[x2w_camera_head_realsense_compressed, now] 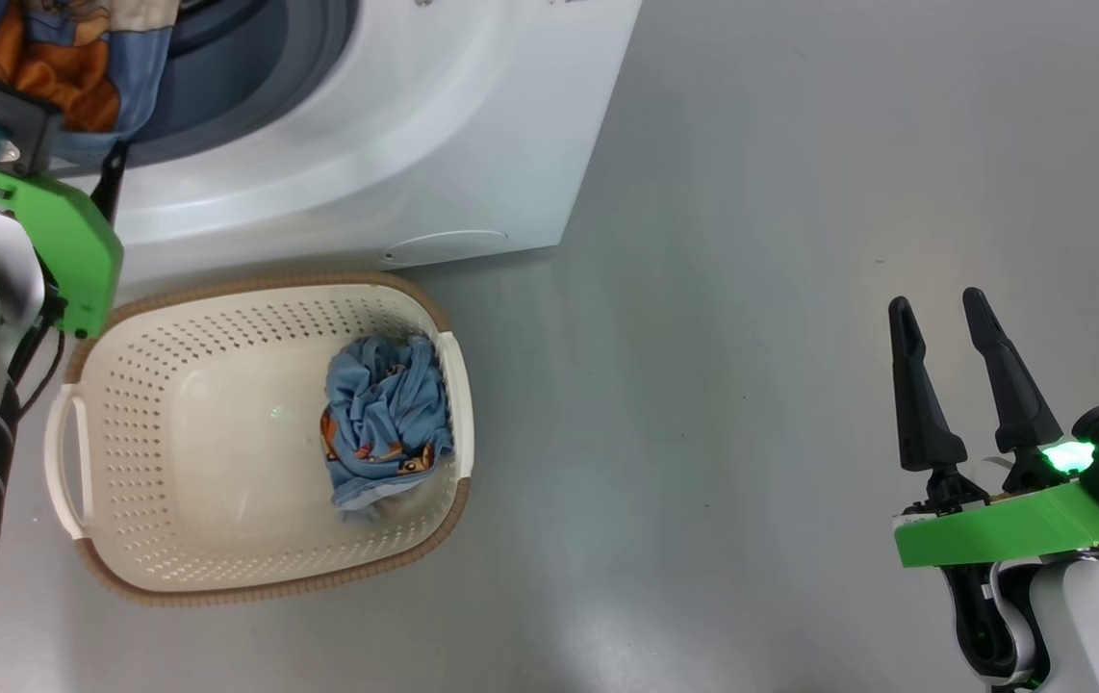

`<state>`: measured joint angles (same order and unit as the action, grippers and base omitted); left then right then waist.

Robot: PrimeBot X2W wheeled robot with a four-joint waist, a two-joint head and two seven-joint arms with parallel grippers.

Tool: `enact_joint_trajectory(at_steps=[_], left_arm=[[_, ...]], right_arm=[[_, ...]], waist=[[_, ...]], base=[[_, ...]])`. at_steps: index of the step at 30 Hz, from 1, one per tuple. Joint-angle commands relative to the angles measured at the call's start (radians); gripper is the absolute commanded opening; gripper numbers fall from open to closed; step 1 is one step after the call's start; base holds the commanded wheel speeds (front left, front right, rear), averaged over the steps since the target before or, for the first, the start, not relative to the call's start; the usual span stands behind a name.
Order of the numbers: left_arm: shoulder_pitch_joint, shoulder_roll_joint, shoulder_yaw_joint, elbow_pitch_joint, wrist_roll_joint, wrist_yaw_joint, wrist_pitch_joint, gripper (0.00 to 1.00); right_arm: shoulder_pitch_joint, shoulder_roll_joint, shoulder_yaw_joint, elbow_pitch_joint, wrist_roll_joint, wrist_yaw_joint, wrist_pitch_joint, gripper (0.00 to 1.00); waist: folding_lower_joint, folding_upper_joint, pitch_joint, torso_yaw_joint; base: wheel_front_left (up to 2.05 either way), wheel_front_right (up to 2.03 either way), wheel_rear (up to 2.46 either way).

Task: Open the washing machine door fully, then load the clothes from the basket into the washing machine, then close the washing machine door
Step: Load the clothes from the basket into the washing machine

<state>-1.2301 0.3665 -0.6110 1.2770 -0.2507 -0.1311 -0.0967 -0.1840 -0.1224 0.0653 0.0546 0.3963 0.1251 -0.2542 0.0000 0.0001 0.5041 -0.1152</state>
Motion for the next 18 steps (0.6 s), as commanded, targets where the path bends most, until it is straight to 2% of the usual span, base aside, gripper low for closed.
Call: enact_joint_trajectory(at_steps=[1,14,15,16,17,18], left_arm=[[-0.029,0.056,0.004,-0.006,0.016,0.006,-0.006,1.0],[-0.033,0.079,-0.049,0.008,0.045,0.027,-0.004,1.0],[-0.032,0.08,-0.05,0.008,0.044,0.029,-0.006,0.81],[-0.032,0.081,-0.05,0.009,0.043,0.031,-0.008,0.44],[-0.029,0.083,-0.053,0.01,0.042,0.035,-0.011,0.21],[-0.028,0.083,-0.055,0.01,0.042,0.038,-0.013,0.16]], right_arm=[[-0.012,-0.003,0.025,-0.026,-0.007,0.006,-0.008,1.0],[-0.014,0.001,0.035,-0.027,-0.003,0.006,-0.008,1.0],[-0.014,0.001,0.035,-0.027,-0.003,0.006,-0.008,1.0],[-0.013,0.001,0.036,-0.028,-0.003,0.006,-0.008,1.0],[-0.013,0.001,0.037,-0.028,-0.003,0.006,-0.008,1.0],[-0.012,0.002,0.037,-0.028,-0.003,0.006,-0.008,1.0]], waist=[[0.0,-0.0001,0.005,-0.005],[0.0,-0.0001,0.012,-0.027],[0.0,-0.0001,0.011,-0.028],[0.0,-0.0001,0.011,-0.03],[0.0,-0.0001,0.01,-0.032],[0.0,-0.0001,0.01,-0.033]], base=[[0.0,0.0,0.0],[0.0,0.0,0.0],[0.0,0.0,0.0],[0.0,0.0,0.0],[0.0,0.0,0.0],[0.0,0.0,0.0]])
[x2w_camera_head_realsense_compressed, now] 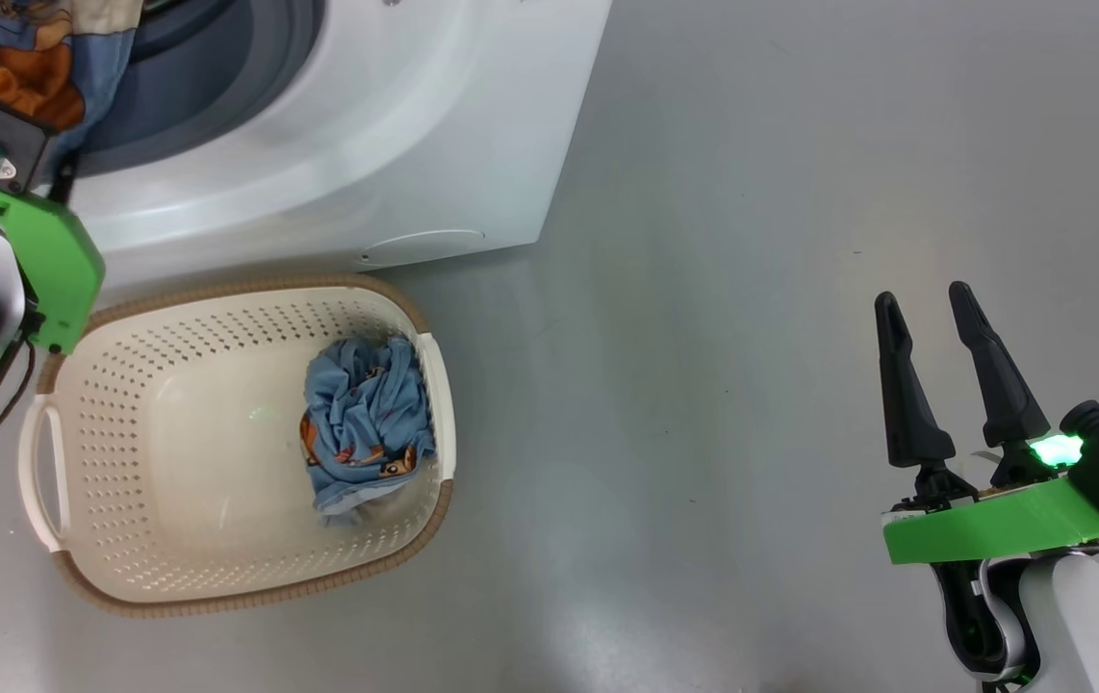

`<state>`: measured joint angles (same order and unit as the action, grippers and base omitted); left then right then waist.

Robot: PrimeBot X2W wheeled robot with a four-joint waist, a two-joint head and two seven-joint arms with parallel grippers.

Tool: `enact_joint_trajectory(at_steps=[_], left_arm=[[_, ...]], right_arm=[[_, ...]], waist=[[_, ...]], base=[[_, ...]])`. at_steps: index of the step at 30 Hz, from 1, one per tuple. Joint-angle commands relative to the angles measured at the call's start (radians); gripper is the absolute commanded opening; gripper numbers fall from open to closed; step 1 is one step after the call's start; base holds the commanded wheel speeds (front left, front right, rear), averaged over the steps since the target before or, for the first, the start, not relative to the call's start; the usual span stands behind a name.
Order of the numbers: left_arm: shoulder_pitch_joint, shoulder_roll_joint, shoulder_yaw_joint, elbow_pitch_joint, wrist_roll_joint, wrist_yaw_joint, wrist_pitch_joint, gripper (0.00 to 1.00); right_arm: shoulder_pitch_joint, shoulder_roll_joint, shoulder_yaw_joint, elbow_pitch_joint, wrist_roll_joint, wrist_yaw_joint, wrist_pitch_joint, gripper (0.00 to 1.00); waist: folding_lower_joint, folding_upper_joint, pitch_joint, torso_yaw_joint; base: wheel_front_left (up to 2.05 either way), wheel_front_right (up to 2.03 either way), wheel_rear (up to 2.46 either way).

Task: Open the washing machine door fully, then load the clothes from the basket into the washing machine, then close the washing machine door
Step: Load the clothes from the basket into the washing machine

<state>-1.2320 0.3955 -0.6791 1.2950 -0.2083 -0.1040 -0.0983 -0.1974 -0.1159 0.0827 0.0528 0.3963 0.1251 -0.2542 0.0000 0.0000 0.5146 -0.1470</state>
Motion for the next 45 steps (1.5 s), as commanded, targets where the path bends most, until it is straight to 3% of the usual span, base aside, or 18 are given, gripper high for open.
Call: enact_joint_trajectory(at_steps=[1,2,8,24,38,42,45], left_arm=[[-0.026,0.056,0.012,-0.008,-0.002,0.012,-0.015,0.09],[-0.026,0.058,0.01,-0.007,-0.002,0.011,-0.019,0.0],[-0.039,0.049,0.016,-0.007,-0.021,0.02,-0.046,0.0],[-0.121,0.029,0.19,-0.005,-0.225,0.034,-0.077,0.0],[-0.197,0.076,0.394,-0.058,-0.409,0.059,-0.162,0.0],[-0.181,0.097,0.43,-0.152,-0.393,0.074,-0.163,0.0],[-0.15,0.097,0.405,-0.133,-0.355,0.075,-0.163,0.0]], right_arm=[[0.003,-0.005,0.019,-0.026,-0.003,0.006,-0.008,1.0],[0.003,-0.005,0.02,-0.026,-0.003,0.006,-0.008,1.0],[0.007,-0.003,0.017,-0.027,-0.003,0.006,-0.008,1.0],[0.001,0.027,0.044,-0.031,0.004,0.006,-0.008,1.0],[-0.016,0.058,0.051,-0.038,0.014,0.006,-0.008,1.0],[-0.025,0.062,0.048,-0.043,0.014,0.006,-0.008,1.0],[-0.024,0.063,0.054,-0.04,0.013,0.006,-0.008,1.0]], waist=[[0.0,0.0,-0.001,-0.001],[0.0,0.0,-0.002,-0.002],[0.0,0.0,-0.003,0.0],[0.0,0.0,0.041,-0.045],[0.0,0.0,0.116,-0.117],[0.0,0.0,0.134,-0.12],[0.0,0.0,0.135,-0.122]], base=[[0.0,0.0,0.0],[0.0,0.0,0.0],[0.0,0.0,0.0],[0.0,0.0,0.0],[0.0,0.0,0.0],[0.0,0.0,0.0],[0.0,0.0,0.0]])
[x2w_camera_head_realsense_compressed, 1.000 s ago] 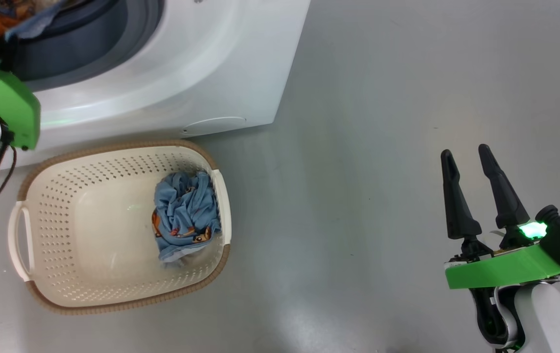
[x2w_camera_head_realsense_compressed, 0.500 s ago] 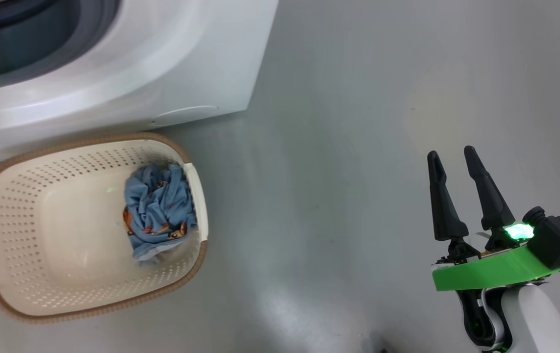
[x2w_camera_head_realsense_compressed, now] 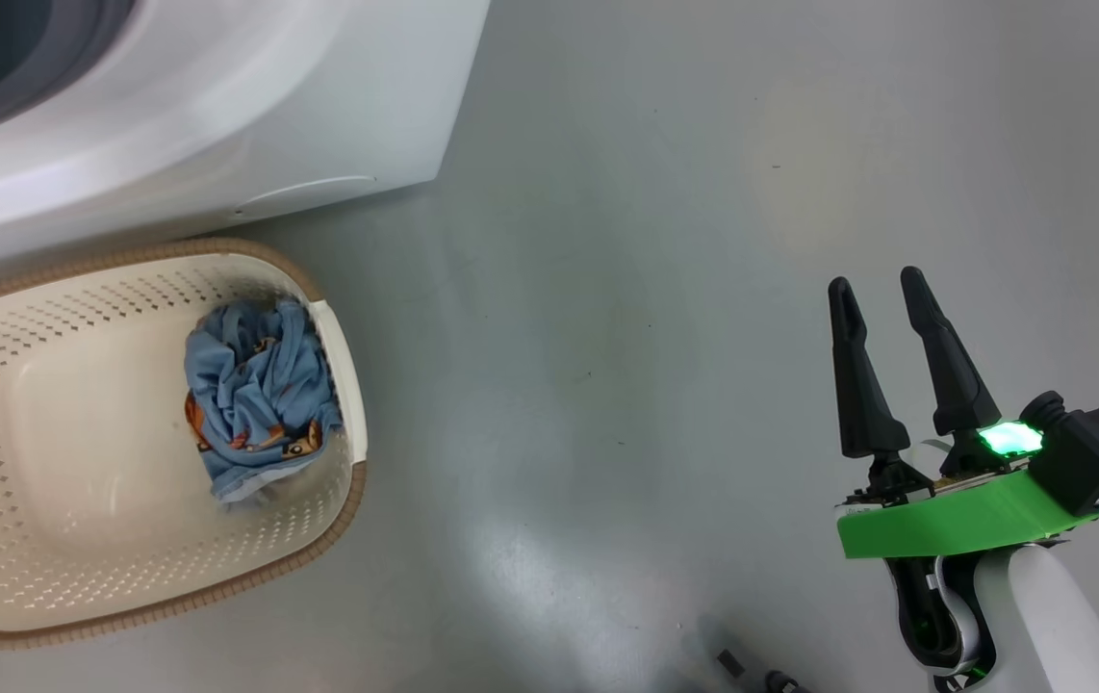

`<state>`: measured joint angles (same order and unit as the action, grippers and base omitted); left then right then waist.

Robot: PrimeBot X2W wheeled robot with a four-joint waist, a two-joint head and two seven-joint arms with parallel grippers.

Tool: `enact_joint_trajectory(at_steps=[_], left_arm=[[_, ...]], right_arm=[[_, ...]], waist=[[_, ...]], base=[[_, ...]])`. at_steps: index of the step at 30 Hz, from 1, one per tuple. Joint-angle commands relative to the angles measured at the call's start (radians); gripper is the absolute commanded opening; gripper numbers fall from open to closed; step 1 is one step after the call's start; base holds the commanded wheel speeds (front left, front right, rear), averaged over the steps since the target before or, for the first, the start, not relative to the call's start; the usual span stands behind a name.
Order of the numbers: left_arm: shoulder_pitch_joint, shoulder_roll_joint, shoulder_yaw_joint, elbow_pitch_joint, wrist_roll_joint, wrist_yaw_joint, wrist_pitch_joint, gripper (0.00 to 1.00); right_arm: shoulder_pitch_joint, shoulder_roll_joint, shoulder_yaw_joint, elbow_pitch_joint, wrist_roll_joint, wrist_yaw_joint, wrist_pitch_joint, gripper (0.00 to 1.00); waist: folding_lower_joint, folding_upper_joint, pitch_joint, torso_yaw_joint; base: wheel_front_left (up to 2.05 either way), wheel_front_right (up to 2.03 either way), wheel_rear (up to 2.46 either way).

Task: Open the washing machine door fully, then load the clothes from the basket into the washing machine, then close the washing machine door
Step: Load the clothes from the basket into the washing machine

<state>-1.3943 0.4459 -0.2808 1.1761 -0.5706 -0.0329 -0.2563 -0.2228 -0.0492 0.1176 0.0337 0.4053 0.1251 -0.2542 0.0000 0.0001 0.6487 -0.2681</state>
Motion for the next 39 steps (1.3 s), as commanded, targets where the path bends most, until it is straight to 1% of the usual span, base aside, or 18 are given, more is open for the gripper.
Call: enact_joint_trajectory(at_steps=[1,6,14,18,19,21,22,23,24,33,35,39], left_arm=[[0.016,0.045,0.002,-0.001,0.012,0.004,-0.005,0.0],[0.003,0.043,-0.034,0.051,0.047,0.006,-0.005,0.0],[-0.027,0.048,-0.084,0.091,0.086,0.023,0.056,0.01],[-0.021,0.057,-0.121,0.103,0.115,0.032,0.114,0.26],[-0.019,0.058,-0.124,0.105,0.115,0.033,0.13,0.29],[-0.017,0.058,-0.126,0.107,0.111,0.034,0.147,0.45],[-0.018,0.058,-0.127,0.108,0.111,0.034,0.151,0.65],[-0.018,0.058,-0.128,0.109,0.11,0.033,0.159,0.94],[-0.019,0.057,-0.13,0.109,0.109,0.033,0.163,1.0],[-0.004,0.044,-0.118,0.112,0.076,0.018,0.164,1.0],[0.007,0.035,-0.108,0.113,0.061,0.013,0.151,1.0],[0.024,0.007,-0.057,0.113,0.0,-0.003,0.092,1.0]], right_arm=[[0.002,-0.003,0.021,-0.02,0.005,0.006,-0.008,1.0],[-0.004,-0.002,0.031,-0.021,0.006,0.006,-0.008,1.0],[-0.008,-0.001,0.04,-0.019,0.011,0.006,-0.008,1.0],[-0.007,-0.001,0.045,-0.019,0.017,0.006,-0.008,1.0],[-0.007,-0.001,0.045,-0.02,0.018,0.006,-0.008,1.0],[-0.007,-0.001,0.045,-0.021,0.02,0.006,-0.008,1.0],[-0.007,-0.001,0.044,-0.022,0.02,0.006,-0.008,1.0],[-0.007,-0.001,0.043,-0.022,0.02,0.006,-0.008,1.0],[-0.007,-0.001,0.042,-0.022,0.021,0.006,-0.008,1.0],[-0.008,-0.001,0.038,-0.02,0.021,0.006,-0.008,1.0],[-0.007,-0.001,0.036,-0.019,0.019,0.006,-0.008,1.0],[-0.003,-0.001,0.027,-0.018,0.012,0.006,-0.008,1.0]], waist=[[0.0,-0.0001,0.001,-0.002],[0.0,-0.0001,0.003,-0.003],[0.0,-0.0001,0.0,-0.004],[0.0,-0.0001,-0.006,-0.007],[0.0,-0.0001,-0.007,-0.007],[0.0,-0.0001,-0.009,-0.008],[0.0,-0.0001,-0.01,-0.008],[0.0,-0.0001,-0.011,-0.007],[0.0,-0.0001,-0.012,-0.006],[0.0,-0.0001,-0.035,0.006],[0.0,-0.0001,-0.044,0.011],[0.0,-0.0001,-0.061,0.028]], base=[[0.0,0.0,0.0],[0.0,0.0,0.0],[0.0,0.0,0.0],[0.0,0.0,0.0],[0.0,0.0,0.0],[0.0,0.0,0.0],[0.0,0.0,0.0],[0.0,0.0,0.0],[0.0,0.0,0.0],[0.0,0.0,0.0],[0.0,0.0,0.0],[0.0,0.0,0.0]])
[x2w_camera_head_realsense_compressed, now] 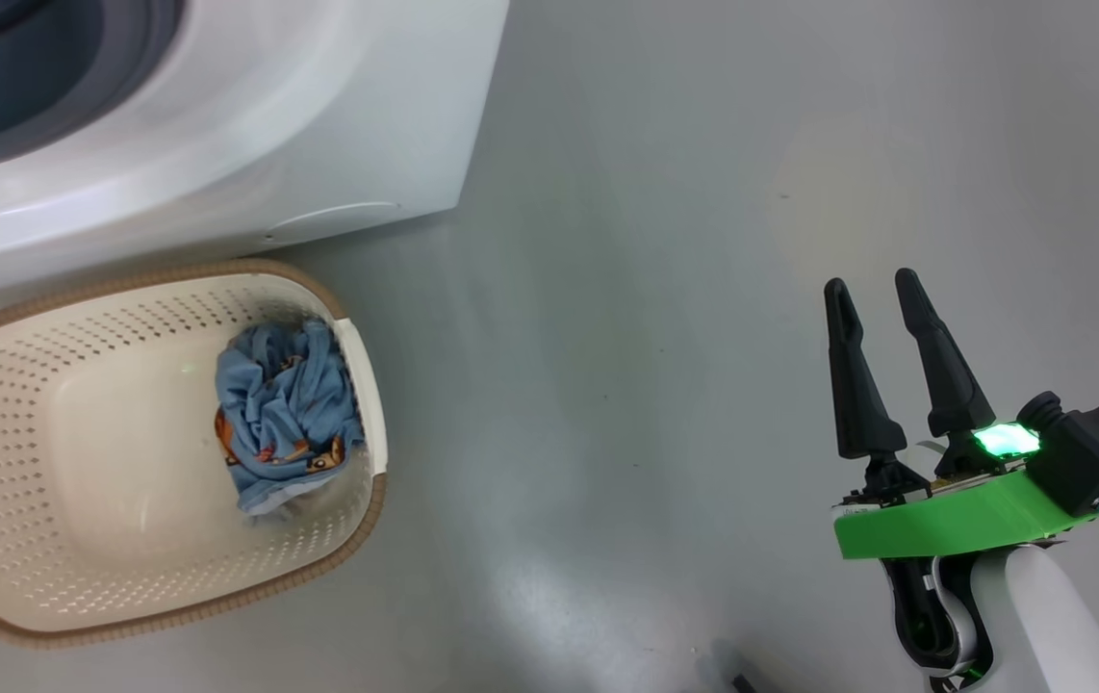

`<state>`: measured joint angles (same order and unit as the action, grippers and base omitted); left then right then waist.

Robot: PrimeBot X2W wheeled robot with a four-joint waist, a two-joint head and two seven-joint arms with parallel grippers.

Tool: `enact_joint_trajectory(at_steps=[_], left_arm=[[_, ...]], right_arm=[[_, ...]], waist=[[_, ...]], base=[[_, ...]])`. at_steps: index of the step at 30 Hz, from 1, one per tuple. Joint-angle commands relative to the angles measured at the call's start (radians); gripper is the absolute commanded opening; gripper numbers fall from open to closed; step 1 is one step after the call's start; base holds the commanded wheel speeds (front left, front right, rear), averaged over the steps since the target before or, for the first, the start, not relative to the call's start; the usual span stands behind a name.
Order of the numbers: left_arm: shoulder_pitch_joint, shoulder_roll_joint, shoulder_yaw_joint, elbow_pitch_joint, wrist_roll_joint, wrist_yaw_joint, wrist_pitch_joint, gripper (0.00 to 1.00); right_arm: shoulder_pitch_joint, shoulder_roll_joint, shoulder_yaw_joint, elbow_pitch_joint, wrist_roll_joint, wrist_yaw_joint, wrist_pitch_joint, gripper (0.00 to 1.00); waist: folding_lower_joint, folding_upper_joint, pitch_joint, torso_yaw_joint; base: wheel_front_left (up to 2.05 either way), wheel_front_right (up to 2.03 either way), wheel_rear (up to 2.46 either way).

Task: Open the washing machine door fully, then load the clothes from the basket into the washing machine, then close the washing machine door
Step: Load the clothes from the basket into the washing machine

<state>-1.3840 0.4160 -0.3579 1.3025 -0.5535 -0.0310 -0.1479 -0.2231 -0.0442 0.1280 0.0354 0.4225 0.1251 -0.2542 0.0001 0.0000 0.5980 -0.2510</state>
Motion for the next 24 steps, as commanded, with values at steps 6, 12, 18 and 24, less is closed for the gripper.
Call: enact_joint_trajectory(at_steps=[6,12,18,24], left_arm=[[0.084,-0.002,0.049,-0.022,-0.059,-0.053,-0.097,1.0],[0.177,-0.002,0.108,-0.11,-0.094,-0.076,-0.113,1.0],[0.312,-0.009,0.173,-0.253,-0.069,-0.076,-0.114,1.0],[0.46,-0.052,0.246,-0.386,-0.007,-0.065,-0.114,1.0]], right_arm=[[-0.001,-0.006,0.009,-0.015,-0.011,0.006,-0.008,1.0],[0.009,-0.016,0.003,-0.009,-0.016,0.006,-0.008,1.0],[0.024,-0.037,-0.006,-0.005,-0.017,0.006,-0.008,1.0],[0.05,-0.065,-0.016,0.004,-0.016,0.006,-0.008,1.0]], waist=[[-0.0001,0.0,-0.051,0.036],[-0.0001,0.0,-0.1,0.057],[-0.0001,0.0,-0.15,0.08],[-0.0001,0.0,-0.215,0.117]], base=[[0.0,0.0,0.0],[0.0,0.0,0.0],[0.0,0.0,0.0],[0.0,0.0,0.0]])
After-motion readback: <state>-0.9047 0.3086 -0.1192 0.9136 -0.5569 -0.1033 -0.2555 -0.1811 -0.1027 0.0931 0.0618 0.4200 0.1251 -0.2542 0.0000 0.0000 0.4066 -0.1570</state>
